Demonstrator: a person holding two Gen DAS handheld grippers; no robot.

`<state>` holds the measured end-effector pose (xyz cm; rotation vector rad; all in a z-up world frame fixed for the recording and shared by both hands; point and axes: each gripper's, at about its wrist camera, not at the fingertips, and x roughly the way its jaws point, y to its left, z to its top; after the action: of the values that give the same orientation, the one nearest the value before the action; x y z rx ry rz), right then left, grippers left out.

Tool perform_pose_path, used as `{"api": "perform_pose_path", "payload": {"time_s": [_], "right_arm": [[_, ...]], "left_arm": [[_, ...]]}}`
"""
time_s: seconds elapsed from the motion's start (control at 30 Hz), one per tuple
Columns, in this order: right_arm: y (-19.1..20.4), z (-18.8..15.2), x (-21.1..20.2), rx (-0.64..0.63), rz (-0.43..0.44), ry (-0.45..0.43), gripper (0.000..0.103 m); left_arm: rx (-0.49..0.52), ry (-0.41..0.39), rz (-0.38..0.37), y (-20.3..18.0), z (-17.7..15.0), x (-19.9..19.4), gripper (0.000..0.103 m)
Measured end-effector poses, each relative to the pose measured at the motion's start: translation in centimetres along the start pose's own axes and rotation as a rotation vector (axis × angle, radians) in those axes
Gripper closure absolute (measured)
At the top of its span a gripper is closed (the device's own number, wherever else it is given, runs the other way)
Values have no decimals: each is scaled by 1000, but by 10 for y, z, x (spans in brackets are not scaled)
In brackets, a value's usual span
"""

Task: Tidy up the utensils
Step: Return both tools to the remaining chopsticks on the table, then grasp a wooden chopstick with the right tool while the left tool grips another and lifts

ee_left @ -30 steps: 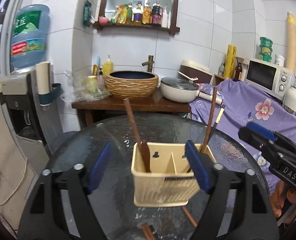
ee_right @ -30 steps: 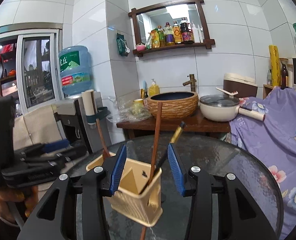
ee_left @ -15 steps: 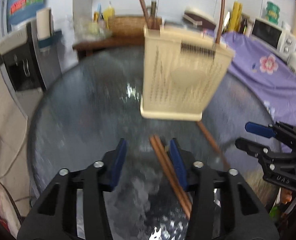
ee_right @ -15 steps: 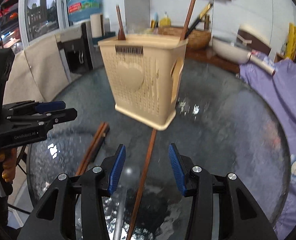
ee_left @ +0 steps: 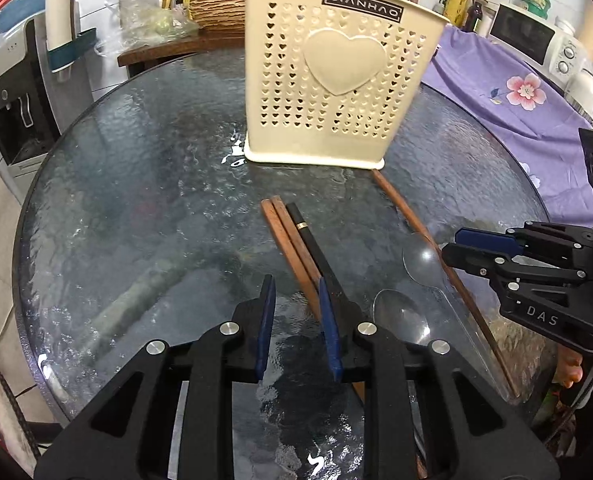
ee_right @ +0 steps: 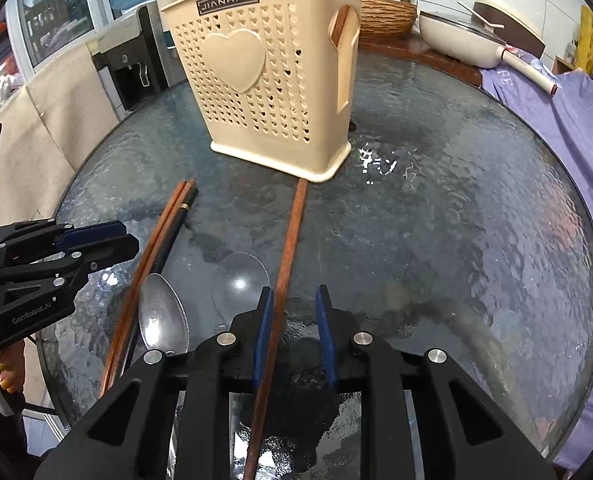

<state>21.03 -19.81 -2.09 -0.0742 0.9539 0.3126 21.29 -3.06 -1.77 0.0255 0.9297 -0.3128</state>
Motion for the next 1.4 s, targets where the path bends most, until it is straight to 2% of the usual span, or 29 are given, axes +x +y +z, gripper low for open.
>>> {"api": "perform_pose_path", "payload": {"time_s": [0.4,0.5,0.7,0.9,1.07,1.3,1.4], "right_arm": [[5,3,4,-23,-1,18,82],[6,2,6,-38,-31,27,83],[3,3,7,-43,-34,29,85],[1,17,15,-18,-33,41,86],[-3,31,25,4,-38,52,87],[-4,48,37,15,-60,56,87],[-1,52,39,15,-71,63,89]], "left_arm": [[8,28,8,-3,-3,8,80],[17,31,14,-3,-5,7,80],[12,41,20,0,-5,9,81],[2,49,17,3,10,19,81],[-12,60,14,9,21,27,86],[-13,62,27,10,31,34,86],[-12,62,39,12,35,37,89]]}}
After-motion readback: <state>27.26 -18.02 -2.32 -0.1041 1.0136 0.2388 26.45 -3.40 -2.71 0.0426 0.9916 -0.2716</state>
